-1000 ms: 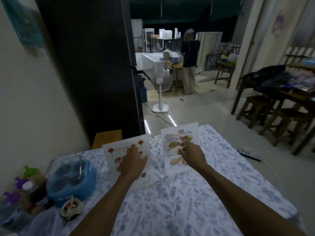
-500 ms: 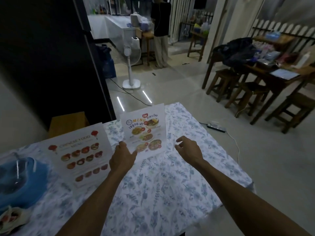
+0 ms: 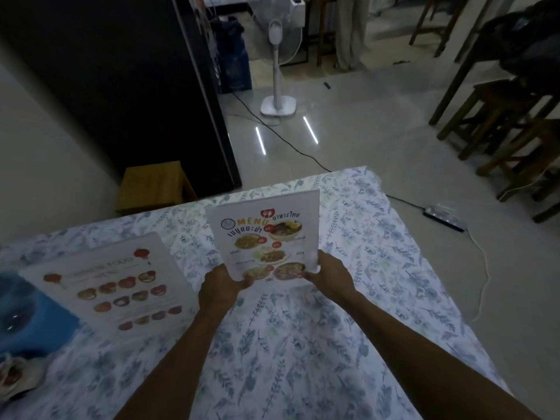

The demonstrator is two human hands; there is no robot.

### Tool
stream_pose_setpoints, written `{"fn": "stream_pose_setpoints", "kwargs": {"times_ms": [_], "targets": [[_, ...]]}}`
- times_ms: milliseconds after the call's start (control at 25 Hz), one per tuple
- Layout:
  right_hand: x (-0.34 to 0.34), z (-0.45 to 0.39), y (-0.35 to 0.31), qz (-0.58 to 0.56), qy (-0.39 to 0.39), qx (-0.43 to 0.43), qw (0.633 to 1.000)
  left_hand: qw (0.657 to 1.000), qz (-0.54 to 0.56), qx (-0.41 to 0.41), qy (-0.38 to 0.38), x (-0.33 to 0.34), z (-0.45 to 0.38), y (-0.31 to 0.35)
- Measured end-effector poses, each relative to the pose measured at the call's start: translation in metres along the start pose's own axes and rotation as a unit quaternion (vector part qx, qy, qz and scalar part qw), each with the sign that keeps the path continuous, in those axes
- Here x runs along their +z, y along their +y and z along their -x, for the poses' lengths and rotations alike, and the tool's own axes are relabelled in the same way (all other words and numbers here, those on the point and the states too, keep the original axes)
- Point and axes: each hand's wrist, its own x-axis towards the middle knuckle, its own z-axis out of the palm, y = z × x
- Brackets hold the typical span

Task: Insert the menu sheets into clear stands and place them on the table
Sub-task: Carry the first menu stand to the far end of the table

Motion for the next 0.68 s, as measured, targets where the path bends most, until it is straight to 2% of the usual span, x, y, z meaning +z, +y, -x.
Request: {"fn": "stream_pose_setpoints", "kwargs": {"times_ms": [200, 440, 680], "targets": [[-0.021, -0.041, 0.015, 0.029, 0.006, -0.012, 0.999, 1.000, -0.007, -0.009, 0.001, 0.011, -0.026, 0.038], [-0.108, -0.117, 0.039, 0.064, 0.062, -0.039, 0.995, 0.997, 0.009, 0.080, -0.005, 0.042, -0.065, 0.131], [-0.190, -0.209, 0.073, 0.099, 0.129, -0.058, 0.985, 0.992, -0.007, 0.125, 0.002, 0.091, -0.133, 0.226]]}}
